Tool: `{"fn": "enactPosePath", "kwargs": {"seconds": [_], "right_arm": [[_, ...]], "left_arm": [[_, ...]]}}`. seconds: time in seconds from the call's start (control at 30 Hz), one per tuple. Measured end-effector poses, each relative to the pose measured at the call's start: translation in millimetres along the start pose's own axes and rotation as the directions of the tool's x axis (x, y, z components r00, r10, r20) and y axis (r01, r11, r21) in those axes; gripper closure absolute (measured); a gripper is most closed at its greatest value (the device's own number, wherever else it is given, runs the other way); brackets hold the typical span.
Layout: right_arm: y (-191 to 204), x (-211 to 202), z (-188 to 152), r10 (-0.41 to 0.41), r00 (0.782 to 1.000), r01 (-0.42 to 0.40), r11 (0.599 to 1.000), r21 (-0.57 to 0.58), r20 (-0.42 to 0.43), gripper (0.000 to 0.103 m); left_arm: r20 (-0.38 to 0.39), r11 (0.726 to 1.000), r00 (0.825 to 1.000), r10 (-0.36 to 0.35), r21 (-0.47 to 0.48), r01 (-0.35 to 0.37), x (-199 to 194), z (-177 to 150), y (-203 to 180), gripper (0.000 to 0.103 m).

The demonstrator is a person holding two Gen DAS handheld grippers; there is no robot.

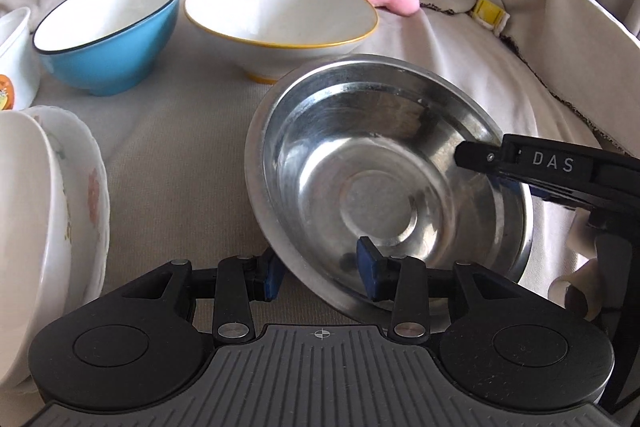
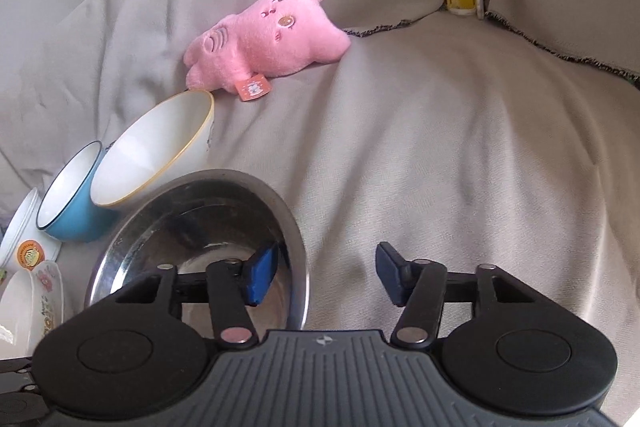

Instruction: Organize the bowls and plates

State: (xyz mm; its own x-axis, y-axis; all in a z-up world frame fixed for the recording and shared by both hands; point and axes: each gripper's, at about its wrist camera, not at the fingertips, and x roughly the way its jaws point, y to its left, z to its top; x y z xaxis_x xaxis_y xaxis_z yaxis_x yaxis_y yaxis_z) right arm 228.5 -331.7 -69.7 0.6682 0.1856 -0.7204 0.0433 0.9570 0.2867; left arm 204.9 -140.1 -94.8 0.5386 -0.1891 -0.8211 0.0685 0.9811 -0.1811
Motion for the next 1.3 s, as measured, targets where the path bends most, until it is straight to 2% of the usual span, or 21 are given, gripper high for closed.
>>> {"fn": "enactPosePath", "kwargs": {"seconds": [0.07,0.13,0.23,0.3,0.43,0.57,0.67,0.87,1.03,1.2,1.3], "right_arm": [[4.9,0.2,-2.2,0.039,0.999,-0.039,0.999,-0.008,-0.018,0.057],[13.7,-0.9,-6.4,0.053,0.998,-0.054,0.998,-0.040,-0.028,0.059],[26.4,0.0,-10.9,0.041,0.997,-0.046,0.996,-0.081,-0.060,0.061],[33.6,-4.2,-13.9,0.029,0.997,-0.037,0.993,-0.113,-0.068,0.061],[33.2,-13.5,-14.5,0.088,0.990,-0.098,0.991,-0.090,-0.106,0.061],[30.6,-17.1,-21.7,0.107,0.985,-0.116,0.992,-0.054,-0.134,0.061],[31.6,-21.3,-30.6,0.104,0.988,-0.110,0.993,-0.051,-0.112,0.061],[47.6,-22.7,-39.9,0.040,0.997,-0.049,0.985,-0.165,-0.061,0.060],[39.8,-10.7,-30.3,0.048,0.997,-0.054,0.991,-0.120,-0.053,0.058],[33.8,-0.1,-31.3,0.107,0.992,-0.112,0.991,-0.072,-0.073,0.058],[36.0,-0.5,-33.6,0.094,0.994,-0.099,0.992,-0.078,-0.063,0.060]], "left_arm": [[-0.001,1.000,1.000,-0.006,-0.002,0.006,-0.8,1.0,1.3,0.062],[0.002,1.000,1.000,-0.023,-0.008,0.023,-3.4,1.3,4.8,0.069],[0.011,0.997,0.998,-0.062,-0.050,0.063,-6.6,-0.2,12.5,0.072],[0.017,0.996,0.998,-0.060,-0.057,0.061,-9.6,-1.6,15.2,0.072],[0.009,0.997,0.999,-0.042,-0.058,0.042,-16.3,-4.5,17.6,0.074],[-0.009,0.993,0.999,-0.053,-0.109,0.052,-23.5,-9.6,23.4,0.077],[-0.012,0.992,0.999,-0.053,-0.116,0.051,-22.7,-15.2,24.2,0.077],[-0.017,0.993,0.999,-0.044,-0.111,0.042,-16.7,-17.6,22.7,0.078],[0.006,0.989,0.998,-0.067,-0.133,0.067,-13.9,-19.4,25.4,0.078],[0.019,0.980,0.993,-0.115,-0.162,0.116,-11.5,-20.9,33.8,0.076],[0.021,0.977,0.993,-0.120,-0.175,0.121,-12.5,-21.8,35.9,0.078]]}}
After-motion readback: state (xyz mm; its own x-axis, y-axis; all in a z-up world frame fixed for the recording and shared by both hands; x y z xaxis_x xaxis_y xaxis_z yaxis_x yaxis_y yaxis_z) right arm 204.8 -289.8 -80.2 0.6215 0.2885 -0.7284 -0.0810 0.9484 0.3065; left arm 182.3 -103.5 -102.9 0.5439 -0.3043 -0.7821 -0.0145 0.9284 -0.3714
